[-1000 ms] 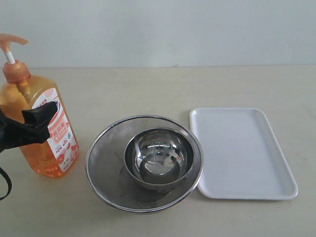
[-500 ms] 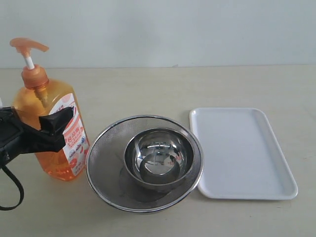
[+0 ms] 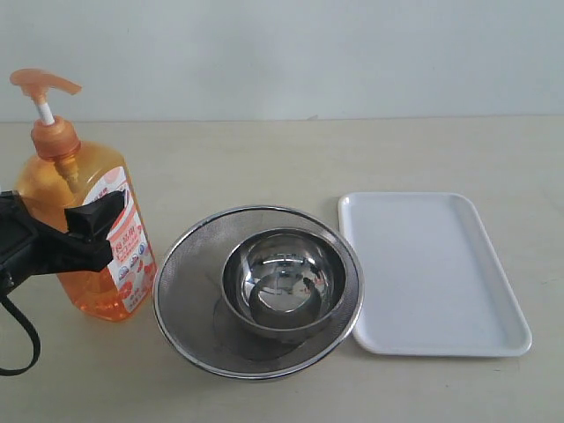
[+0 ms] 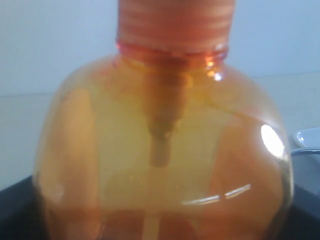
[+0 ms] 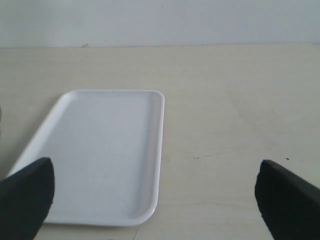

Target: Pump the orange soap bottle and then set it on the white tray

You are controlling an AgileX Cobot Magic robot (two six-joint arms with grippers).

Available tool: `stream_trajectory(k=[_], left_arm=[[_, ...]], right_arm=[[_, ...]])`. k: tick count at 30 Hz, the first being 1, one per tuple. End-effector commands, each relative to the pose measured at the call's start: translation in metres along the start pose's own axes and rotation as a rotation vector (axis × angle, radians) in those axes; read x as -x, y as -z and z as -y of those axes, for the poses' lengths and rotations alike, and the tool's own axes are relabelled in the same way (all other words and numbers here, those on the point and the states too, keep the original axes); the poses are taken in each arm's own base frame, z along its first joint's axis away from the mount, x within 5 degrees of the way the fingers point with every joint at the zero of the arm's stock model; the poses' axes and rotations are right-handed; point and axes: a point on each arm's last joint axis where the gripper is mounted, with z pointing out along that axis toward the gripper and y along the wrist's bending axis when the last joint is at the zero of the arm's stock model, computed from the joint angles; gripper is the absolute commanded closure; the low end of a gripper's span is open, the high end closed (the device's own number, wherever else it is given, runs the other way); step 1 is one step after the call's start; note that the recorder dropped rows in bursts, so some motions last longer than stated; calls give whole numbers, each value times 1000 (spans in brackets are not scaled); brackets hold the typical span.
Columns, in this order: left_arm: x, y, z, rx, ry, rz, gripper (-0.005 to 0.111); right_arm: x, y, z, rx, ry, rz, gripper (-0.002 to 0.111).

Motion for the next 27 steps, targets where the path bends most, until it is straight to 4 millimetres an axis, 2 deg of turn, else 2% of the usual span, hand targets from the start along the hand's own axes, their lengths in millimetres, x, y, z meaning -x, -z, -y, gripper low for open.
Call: stream_trajectory(k=[1,7,11,14,16,21,27], left_arm=[[2,1,0,6,-11,32,102],[3,1,0,6,-11,38,102],[3,1,0,3,-12,36,102],[3,1,0,3,-12,36,102],[3,1,0,3,-12,36,102],[3,1,0,3,-12,36,102],[2,1,0,5,-12,28,102]], right_arm=[[1,0,0,-1,1,15,3],[1,0,0,-1,1,17,3],[9,1,2,-30,209,98,3],[13,1,2,-38,269,140,3],[20,3,-1,-11,188,223,3],[40,10,-3,96,-285,449,3],[54,18,0,135,-410,632,3]])
